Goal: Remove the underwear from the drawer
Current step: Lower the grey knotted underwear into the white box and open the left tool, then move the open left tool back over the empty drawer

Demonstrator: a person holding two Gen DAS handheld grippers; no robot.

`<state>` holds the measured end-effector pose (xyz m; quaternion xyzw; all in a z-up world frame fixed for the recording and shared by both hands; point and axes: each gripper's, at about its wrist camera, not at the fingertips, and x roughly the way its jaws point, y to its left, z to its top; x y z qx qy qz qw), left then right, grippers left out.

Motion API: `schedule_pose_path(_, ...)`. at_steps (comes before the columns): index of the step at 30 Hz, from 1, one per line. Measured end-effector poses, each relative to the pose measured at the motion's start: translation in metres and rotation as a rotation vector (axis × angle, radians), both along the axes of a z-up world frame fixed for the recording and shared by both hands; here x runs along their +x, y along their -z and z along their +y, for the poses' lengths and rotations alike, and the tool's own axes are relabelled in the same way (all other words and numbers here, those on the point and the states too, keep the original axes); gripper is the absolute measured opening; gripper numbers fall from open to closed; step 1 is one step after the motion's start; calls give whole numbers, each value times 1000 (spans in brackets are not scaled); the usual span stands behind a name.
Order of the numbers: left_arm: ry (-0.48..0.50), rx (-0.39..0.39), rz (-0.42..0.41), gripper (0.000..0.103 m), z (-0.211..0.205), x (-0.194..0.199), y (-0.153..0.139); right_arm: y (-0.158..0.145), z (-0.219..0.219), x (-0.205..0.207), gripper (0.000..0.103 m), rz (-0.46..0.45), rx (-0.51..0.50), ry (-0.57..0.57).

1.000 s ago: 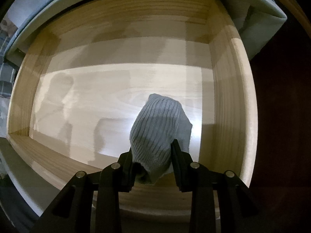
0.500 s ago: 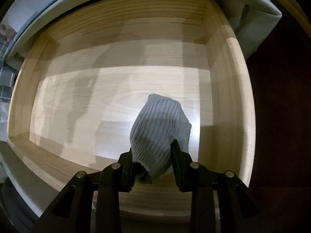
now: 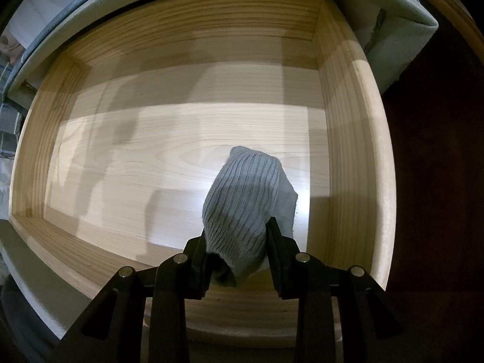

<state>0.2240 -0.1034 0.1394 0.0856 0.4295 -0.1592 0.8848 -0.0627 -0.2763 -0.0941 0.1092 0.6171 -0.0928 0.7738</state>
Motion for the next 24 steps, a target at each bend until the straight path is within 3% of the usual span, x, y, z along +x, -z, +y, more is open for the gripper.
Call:
schedule_pose_path(5, 9, -29, -27, 58, 3, -3, -13, 1, 1, 1, 29, 2, 1, 0)
schedule_pose_path(8, 17, -42, -37, 66, 3, -4, -24, 1, 2, 1, 29, 4, 1, 3)
schedule_pose_path(15, 42, 26, -69, 66, 8, -27, -35, 2, 4, 4, 29, 12, -5, 0)
schedule_pose_path(19, 102, 46, -30, 66, 25, -57, -26, 3, 5, 6, 29, 16, -9, 0)
schedule_pose_path(24, 100, 96, 2, 66, 54, -100, 3, 4, 8, 9, 28, 25, -31, -3)
